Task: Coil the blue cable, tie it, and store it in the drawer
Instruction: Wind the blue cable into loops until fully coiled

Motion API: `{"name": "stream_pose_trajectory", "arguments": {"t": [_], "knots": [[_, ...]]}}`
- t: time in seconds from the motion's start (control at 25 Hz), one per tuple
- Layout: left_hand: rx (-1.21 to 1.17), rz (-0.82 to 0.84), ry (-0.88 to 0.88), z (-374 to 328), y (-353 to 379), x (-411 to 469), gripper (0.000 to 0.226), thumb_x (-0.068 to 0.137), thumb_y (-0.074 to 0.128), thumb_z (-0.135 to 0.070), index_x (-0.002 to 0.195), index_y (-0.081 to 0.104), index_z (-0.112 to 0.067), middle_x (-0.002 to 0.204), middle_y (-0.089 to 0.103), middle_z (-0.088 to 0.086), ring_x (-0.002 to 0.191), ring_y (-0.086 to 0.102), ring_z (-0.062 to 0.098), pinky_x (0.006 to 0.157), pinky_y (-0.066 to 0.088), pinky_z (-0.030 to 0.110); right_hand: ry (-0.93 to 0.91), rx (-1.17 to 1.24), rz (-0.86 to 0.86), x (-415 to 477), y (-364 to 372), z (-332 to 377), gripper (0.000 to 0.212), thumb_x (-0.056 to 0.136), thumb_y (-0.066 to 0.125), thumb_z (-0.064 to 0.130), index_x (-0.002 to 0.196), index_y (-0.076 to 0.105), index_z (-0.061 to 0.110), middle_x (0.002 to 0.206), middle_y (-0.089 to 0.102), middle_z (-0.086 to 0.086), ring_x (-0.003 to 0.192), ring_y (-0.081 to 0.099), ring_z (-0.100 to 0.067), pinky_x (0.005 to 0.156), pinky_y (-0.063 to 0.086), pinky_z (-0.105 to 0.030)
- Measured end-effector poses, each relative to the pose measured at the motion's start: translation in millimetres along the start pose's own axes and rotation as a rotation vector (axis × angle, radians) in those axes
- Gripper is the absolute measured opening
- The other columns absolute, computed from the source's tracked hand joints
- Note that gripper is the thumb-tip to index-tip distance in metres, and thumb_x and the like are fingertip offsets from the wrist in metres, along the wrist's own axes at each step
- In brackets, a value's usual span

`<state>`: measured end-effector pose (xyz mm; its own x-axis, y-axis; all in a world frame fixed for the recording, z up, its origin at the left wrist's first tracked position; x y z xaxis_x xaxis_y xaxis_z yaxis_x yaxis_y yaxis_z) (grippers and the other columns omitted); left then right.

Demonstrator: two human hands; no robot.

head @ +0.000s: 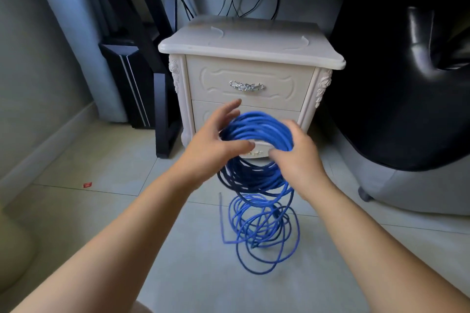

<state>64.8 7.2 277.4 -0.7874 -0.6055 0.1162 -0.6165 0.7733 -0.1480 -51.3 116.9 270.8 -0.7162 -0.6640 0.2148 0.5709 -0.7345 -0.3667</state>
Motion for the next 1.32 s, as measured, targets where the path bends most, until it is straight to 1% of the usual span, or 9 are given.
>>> {"name": "stream_pose_trajectory", "arguments": {"t": [0.16,0.28,0.52,0.72,0.8,0.88,1.12,1.24,1.32], "knots": [[0.636,0.105,0.174,-10,15,-7,0.074,0.069,0.069,-0.013,0.137,0.047,-0.034,0.115,0.061,-0.009,0.098,0.059,0.006,0.084,0.046,0.019,-0.250,-0.293,0.188,-15,30,23,0.055,0.070,0.056,-0.011,0.114,0.063,0.021,0.101,0.055,0.010,0.091,0.052,-0.008,0.075,0.036,-0.006],[0.732,0.018,0.147,-8,12,-6,0.028,0.072,0.068,-0.016,0.098,0.061,-0.022,0.074,0.063,-0.007,0.069,0.057,0.016,0.062,0.046,0.028,-0.271,-0.315,0.163,-18,29,27,0.051,0.074,0.059,-0.006,0.115,0.057,0.024,0.100,0.055,0.014,0.095,0.053,-0.012,0.079,0.039,-0.019],[0.328,-0.233,0.055,-8,-20,-3,0.018,0.069,0.067,-0.006,0.070,0.057,-0.021,0.049,0.051,-0.011,0.046,0.044,0.004,0.049,0.038,0.020,0.043,0.082,0.278,-4,11,4,0.056,0.071,0.082,0.021,0.117,0.057,0.040,0.119,0.062,0.013,0.103,0.062,0.001,0.078,0.048,-0.011],[-0.184,-0.383,-0.111,14,-40,-3,0.020,0.075,0.061,0.008,0.075,0.058,-0.012,0.054,0.048,-0.003,0.049,0.045,0.013,0.069,0.057,0.040,0.331,0.447,0.402,-15,31,-28,0.069,0.066,0.079,0.030,0.130,0.051,0.028,0.125,0.064,-0.012,0.101,0.068,-0.026,0.083,0.056,-0.058],[-0.358,-0.433,-0.164,25,-40,-4,0.017,0.078,0.057,0.007,0.078,0.055,-0.009,0.057,0.044,0.003,0.052,0.043,0.016,0.069,0.056,0.040,0.380,0.528,0.420,-25,50,-33,0.080,0.064,0.081,0.036,0.135,0.047,0.021,0.125,0.064,-0.014,0.107,0.067,-0.029,0.085,0.052,-0.065],[-0.446,-0.442,-0.196,29,-32,-8,0.015,0.079,0.056,0.005,0.078,0.053,-0.010,0.058,0.044,0.004,0.053,0.045,0.017,0.067,0.052,0.039,0.384,0.641,0.389,-28,61,-30,0.082,0.066,0.080,0.036,0.137,0.045,0.012,0.121,0.067,-0.016,0.109,0.066,-0.033,0.087,0.051,-0.064],[-0.549,-0.296,-0.264,35,1,-14,0.007,0.081,0.060,-0.004,0.078,0.054,-0.008,0.057,0.057,0.003,0.058,0.061,0.018,0.069,0.048,0.034,0.468,0.792,0.160,-18,41,-31,0.039,0.083,0.064,0.007,0.119,0.059,-0.008,0.110,0.067,-0.029,0.100,0.068,-0.041,0.092,0.053,-0.055],[-0.322,-0.218,-0.306,46,1,-15,0.018,0.067,0.072,-0.022,0.082,0.065,-0.013,0.078,0.064,0.007,0.080,0.059,0.021,0.079,0.045,0.037,0.466,0.735,-0.034,-14,25,-39,0.021,0.084,0.060,-0.006,0.101,0.061,0.006,0.080,0.066,-0.015,0.068,0.068,-0.026,0.074,0.057,-0.042],[-0.249,-0.116,-0.351,49,9,-15,0.023,0.077,0.076,-0.020,0.097,0.066,-0.016,0.088,0.067,0.003,0.086,0.063,0.016,0.083,0.048,0.033,0.413,0.679,-0.122,-8,13,-38,0.027,0.079,0.062,-0.007,0.095,0.057,0.014,0.070,0.057,-0.007,0.060,0.059,-0.020,0.066,0.051,-0.036]]}}
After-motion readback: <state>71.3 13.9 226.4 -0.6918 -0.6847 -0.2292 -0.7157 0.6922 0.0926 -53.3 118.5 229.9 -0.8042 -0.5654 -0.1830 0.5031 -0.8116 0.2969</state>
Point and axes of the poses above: each hand's wrist, its own x-axis towards the middle knuckle, its own y-axis out of the palm, z = x × y, the point moved 10 cm from there along x, towards the middle knuckle
